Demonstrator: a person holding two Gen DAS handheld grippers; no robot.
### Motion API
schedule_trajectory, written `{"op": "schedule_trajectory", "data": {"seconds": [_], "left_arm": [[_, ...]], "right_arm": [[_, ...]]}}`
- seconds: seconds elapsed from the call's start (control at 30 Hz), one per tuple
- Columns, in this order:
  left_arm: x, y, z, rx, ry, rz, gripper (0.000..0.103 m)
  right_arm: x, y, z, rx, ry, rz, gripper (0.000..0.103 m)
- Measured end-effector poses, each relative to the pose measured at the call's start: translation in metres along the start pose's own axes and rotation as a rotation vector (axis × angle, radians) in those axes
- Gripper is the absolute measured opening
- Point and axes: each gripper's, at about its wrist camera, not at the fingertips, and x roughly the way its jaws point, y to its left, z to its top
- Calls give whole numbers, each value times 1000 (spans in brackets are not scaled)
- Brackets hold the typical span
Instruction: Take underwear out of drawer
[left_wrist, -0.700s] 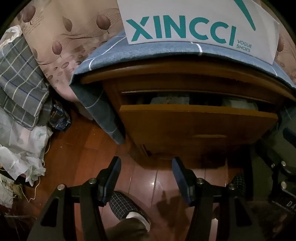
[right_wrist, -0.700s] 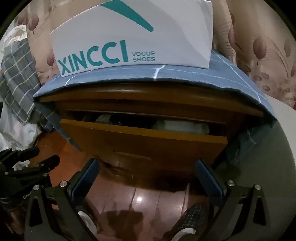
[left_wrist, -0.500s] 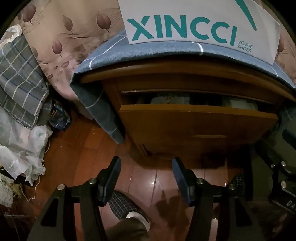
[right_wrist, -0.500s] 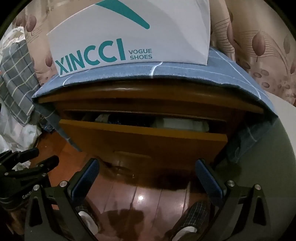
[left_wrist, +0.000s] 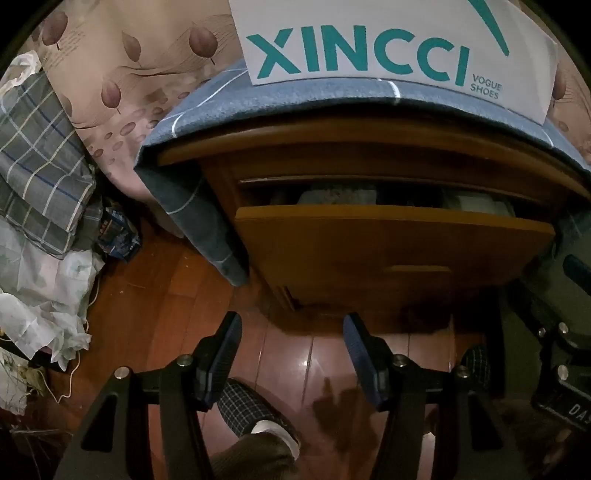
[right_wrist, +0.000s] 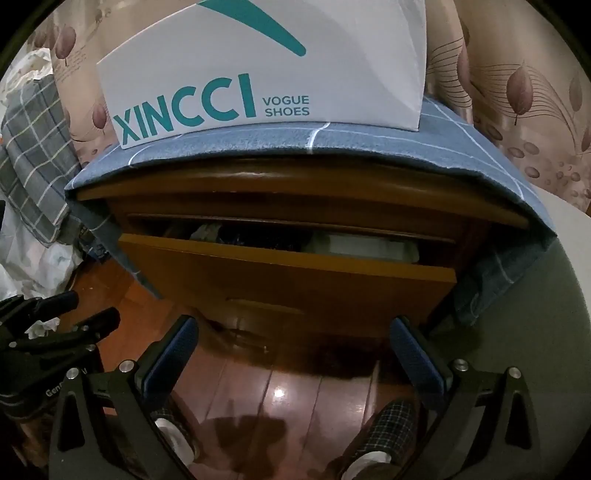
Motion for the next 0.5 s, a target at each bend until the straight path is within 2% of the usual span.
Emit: {"op": "schedule_trajectory", "data": {"seconds": [0.5], "left_arm": [[2, 1, 0, 4, 8, -9, 59]], "right_arm": [[2, 0, 1, 6, 18, 4, 102]]}}
